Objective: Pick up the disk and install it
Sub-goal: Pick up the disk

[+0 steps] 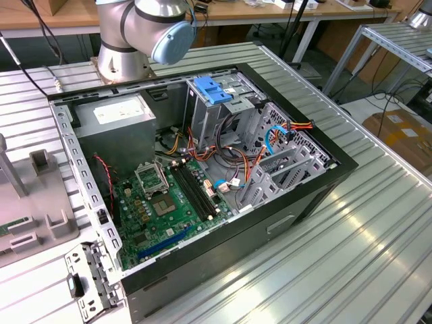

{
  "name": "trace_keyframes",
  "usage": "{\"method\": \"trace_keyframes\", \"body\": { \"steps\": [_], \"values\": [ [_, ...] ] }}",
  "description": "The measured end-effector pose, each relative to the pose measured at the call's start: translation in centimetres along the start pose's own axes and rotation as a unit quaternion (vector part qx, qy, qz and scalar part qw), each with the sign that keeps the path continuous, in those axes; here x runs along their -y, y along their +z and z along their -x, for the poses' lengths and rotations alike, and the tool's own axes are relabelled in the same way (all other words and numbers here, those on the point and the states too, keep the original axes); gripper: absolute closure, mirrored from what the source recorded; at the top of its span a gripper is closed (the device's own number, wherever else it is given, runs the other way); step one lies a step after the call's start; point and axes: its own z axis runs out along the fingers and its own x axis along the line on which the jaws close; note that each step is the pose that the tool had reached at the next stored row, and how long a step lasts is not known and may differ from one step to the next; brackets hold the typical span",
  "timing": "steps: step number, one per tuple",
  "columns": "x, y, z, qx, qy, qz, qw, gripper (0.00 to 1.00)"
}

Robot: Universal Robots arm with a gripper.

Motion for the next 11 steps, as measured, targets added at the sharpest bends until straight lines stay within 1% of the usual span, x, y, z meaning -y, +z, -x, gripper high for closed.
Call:
{"method": "trace_keyframes", "body": {
  "steps": [2, 4, 11],
  "values": [
    [-0.19, 0.24, 0.07, 0.0002, 0.000, 0.0001, 1.00000, 0.44],
    [-0.32, 0.61, 0.12, 0.0004, 0.000, 0.0001, 1.00000, 0.44],
    [-0.52, 2.06, 0.14, 0.0004, 0.000, 0.0001, 1.00000, 0.44]
  ]
}}
